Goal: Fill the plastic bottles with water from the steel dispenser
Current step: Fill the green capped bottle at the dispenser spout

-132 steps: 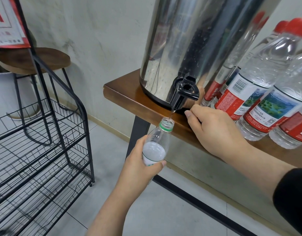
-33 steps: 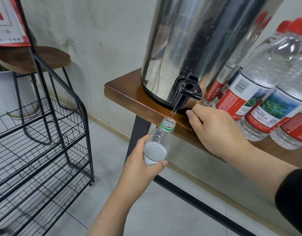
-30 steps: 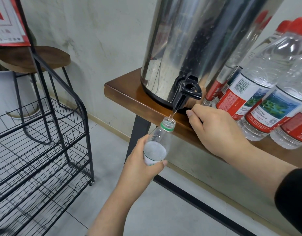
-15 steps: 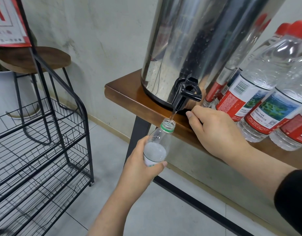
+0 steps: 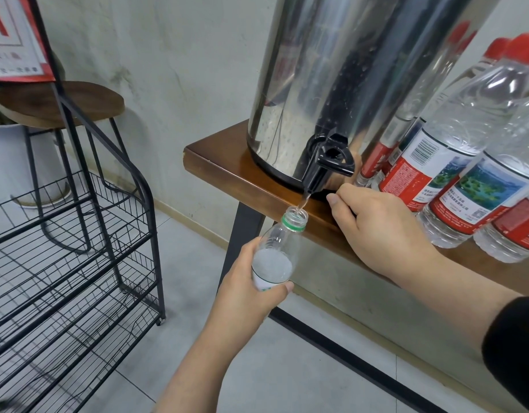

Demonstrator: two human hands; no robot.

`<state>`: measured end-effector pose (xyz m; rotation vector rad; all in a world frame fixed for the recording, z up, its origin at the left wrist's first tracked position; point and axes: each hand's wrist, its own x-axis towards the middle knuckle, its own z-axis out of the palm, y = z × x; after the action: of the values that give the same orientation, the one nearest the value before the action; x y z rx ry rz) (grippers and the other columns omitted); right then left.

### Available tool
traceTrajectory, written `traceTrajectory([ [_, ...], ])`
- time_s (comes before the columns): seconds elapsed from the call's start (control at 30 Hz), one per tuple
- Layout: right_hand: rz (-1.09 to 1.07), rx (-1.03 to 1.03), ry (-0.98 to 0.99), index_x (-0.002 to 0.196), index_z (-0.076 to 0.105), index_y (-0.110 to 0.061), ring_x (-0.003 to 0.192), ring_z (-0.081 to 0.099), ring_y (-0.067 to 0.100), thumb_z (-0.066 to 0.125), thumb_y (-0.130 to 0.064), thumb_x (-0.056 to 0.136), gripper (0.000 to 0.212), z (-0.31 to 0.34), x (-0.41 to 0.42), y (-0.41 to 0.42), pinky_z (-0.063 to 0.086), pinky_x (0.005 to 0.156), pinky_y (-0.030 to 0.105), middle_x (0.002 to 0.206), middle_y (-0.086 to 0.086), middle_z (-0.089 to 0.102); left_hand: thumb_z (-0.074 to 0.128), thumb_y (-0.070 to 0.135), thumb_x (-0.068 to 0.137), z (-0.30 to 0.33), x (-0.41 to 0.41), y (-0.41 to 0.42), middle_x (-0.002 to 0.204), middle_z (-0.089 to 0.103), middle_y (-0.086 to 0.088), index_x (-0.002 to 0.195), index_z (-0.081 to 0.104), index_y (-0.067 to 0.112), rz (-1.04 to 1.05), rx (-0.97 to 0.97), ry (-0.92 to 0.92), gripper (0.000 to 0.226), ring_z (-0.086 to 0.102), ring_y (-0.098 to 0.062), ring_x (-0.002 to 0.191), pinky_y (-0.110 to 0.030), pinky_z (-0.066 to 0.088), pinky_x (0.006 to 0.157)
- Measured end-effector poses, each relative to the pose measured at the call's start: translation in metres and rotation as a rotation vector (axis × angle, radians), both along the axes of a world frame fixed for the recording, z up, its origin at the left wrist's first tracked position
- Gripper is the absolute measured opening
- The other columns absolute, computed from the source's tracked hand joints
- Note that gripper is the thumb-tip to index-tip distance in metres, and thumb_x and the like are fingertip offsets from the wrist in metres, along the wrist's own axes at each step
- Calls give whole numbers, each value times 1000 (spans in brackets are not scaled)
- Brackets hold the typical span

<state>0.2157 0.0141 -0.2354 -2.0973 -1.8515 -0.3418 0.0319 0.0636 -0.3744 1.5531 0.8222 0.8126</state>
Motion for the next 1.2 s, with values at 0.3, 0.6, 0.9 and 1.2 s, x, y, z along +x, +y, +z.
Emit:
traceTrajectory([
  [0.3, 0, 3, -10, 81, 55, -20, 67, 53, 13, 34, -45, 103, 39, -1, 0, 1, 43, 62, 36, 72, -9, 55, 85, 24, 81, 2, -1, 0, 126, 56, 25, 137, 41, 47, -1, -6, -1, 75, 55, 1, 115, 2, 42, 76],
  [0.6, 3, 4, -10, 80, 54, -19, 67, 53, 14, 34, -45, 102, 40, 0, 0, 0, 42, 62, 37, 71, -8, 55, 85, 24, 81, 1, -2, 0, 122, 58, 27, 134, 43, 50, 5, -5, -4, 73, 54, 10, 113, 1, 43, 77],
  [0.9, 6, 13, -2, 79, 53, -19, 66, 52, 14, 34, -45, 103, 39, -1, 0, 0, 42, 61, 38, 70, -8, 54, 85, 23, 80, -1, -2, 0, 124, 59, 25, 137, 44, 46, 3, -6, -14, 74, 57, -1, 116, 1, 43, 77],
  [1.2, 8, 15, -5, 80, 53, -20, 65, 52, 13, 34, -45, 103, 39, -1, 0, 0, 43, 60, 38, 70, -9, 53, 86, 23, 80, -2, -1, 1, 126, 59, 25, 138, 44, 46, 3, -5, -16, 75, 56, 3, 118, 1, 43, 79],
])
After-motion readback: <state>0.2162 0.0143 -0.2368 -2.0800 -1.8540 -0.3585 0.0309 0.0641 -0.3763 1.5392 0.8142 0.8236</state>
